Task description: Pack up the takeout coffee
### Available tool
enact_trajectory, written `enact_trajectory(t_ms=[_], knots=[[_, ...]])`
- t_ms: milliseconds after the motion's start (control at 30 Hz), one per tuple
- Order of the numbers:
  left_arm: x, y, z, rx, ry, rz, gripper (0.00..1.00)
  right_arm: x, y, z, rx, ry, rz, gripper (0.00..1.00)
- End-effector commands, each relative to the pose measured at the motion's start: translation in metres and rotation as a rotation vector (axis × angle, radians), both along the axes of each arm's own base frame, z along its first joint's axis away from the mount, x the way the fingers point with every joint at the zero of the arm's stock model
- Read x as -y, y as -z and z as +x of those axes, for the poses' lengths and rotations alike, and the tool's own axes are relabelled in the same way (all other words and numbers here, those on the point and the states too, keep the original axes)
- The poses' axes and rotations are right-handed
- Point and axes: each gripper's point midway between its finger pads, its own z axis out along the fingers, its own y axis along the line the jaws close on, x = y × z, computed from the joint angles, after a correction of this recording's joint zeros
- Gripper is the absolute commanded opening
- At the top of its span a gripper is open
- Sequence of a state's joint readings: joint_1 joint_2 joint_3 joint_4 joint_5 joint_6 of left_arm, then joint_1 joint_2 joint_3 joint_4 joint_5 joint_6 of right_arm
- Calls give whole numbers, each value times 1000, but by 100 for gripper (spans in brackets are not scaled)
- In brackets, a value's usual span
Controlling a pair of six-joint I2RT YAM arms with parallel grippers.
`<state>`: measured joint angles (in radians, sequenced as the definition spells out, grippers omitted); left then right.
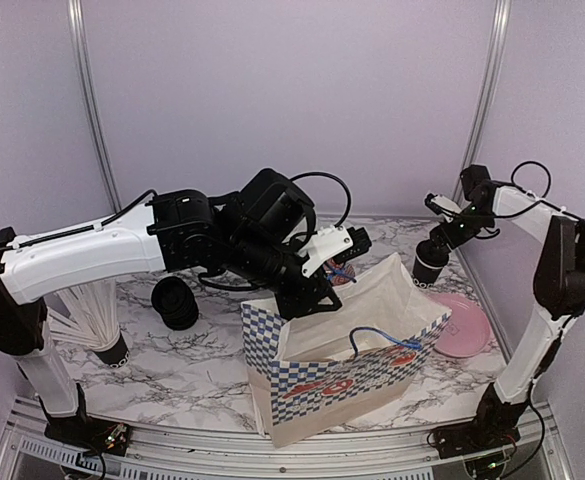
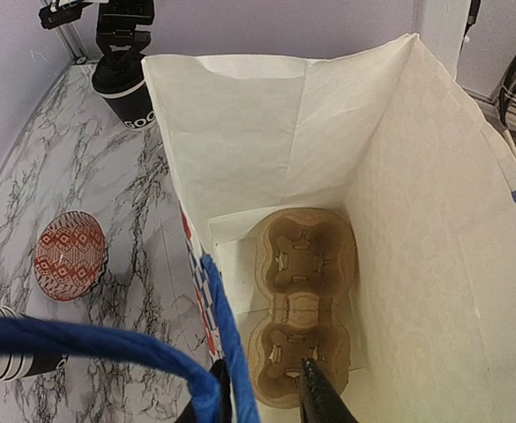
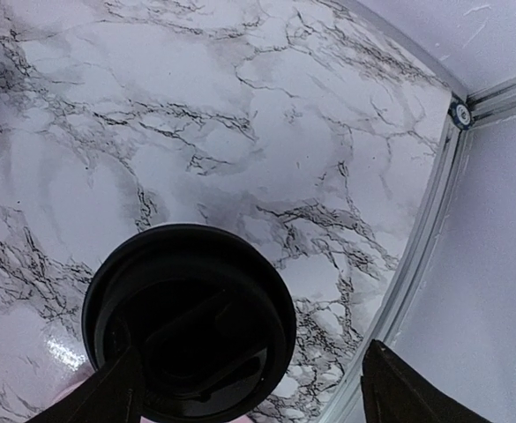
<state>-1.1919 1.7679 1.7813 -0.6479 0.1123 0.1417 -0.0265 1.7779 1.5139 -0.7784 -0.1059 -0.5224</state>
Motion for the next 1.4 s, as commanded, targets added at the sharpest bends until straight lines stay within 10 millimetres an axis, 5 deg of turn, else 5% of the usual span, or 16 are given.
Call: enact_trajectory(t_ms=[0, 367, 800, 1067, 1367], knots=[[-6, -6, 3, 12, -19, -17, 29, -4, -4, 7, -9, -1, 31, 81], [-14, -16, 3, 26, -35, -37, 33, -21, -29, 1, 38, -27, 136, 81], [-15, -17, 4, 31, -44, -40, 37, -18, 12, -2, -86, -23, 111, 82], [-17, -15, 5, 38, -53, -34, 37, -20, 19, -6, -117, -28, 121, 76], [-20, -16, 5, 39, -55, -34, 39, -23, -10, -5, -36, -19, 143, 83]])
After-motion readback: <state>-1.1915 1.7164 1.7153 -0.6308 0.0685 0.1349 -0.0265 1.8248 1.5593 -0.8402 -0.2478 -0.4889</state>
